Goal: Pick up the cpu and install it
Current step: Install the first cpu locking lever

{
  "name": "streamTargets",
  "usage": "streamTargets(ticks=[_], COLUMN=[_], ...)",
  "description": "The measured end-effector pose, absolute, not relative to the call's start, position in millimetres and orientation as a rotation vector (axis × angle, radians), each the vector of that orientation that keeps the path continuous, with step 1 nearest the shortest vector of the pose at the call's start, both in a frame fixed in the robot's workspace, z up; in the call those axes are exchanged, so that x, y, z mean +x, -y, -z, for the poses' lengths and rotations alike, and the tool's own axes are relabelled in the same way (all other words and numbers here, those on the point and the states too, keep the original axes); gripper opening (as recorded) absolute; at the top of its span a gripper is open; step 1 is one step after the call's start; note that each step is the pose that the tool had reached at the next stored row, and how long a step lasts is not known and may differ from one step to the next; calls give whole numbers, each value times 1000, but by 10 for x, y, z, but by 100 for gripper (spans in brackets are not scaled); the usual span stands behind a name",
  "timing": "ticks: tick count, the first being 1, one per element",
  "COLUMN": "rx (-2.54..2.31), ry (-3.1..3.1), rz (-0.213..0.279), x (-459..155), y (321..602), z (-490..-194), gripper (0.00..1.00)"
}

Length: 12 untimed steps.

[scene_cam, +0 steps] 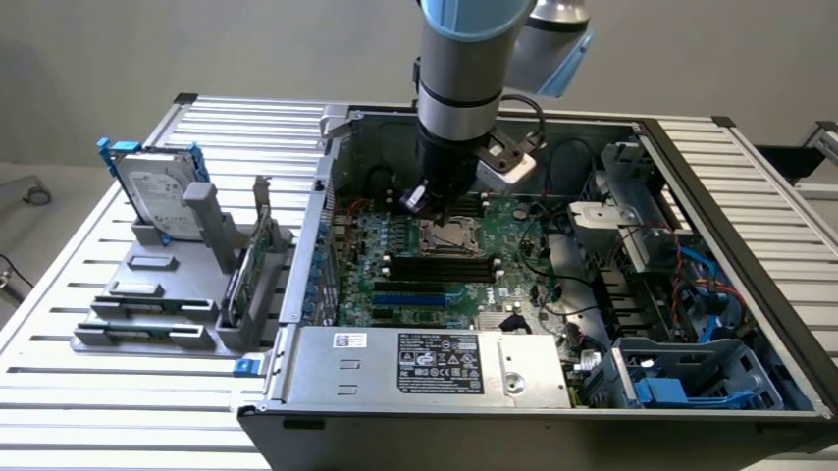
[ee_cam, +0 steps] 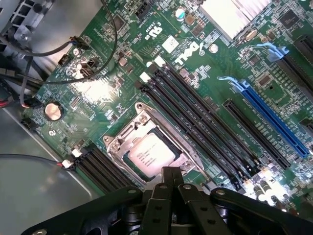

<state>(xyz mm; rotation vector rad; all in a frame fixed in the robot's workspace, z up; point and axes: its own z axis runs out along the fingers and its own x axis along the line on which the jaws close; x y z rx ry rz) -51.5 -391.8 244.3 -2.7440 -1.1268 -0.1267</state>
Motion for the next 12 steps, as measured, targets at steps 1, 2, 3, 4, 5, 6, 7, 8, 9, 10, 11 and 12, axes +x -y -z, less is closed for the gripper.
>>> streamTargets(ticks=[1, 2, 3, 4, 5, 6, 7, 8, 9, 10, 11, 12], rx=[-2744, -2745, -2745, -2745, -2745, -2744, -2744, -2745, -2746, -2748, -2749, -2749], ry=[1127, 1127, 1127, 1127, 1127, 1127, 1126, 1125, 1121, 1118, 1115, 1113], rz=[125, 124, 124, 124, 124, 123, 122, 121, 121, 121, 121, 121], x=[-525, -539, -556, -572, -586, -596, -601, -603, -604, -604, -604, -604], y=[3926, 3935, 3945, 3956, 3966, 3975, 3983, 3989, 3997, 4006, 4015, 4027], z=[-2443, -2443, -2444, -2447, -2450, -2456, -2463, -2476, -2496, -2517, -2540, -2557], gripper=[11, 11, 11, 11, 11, 11, 11, 11, 11, 11, 11, 11])
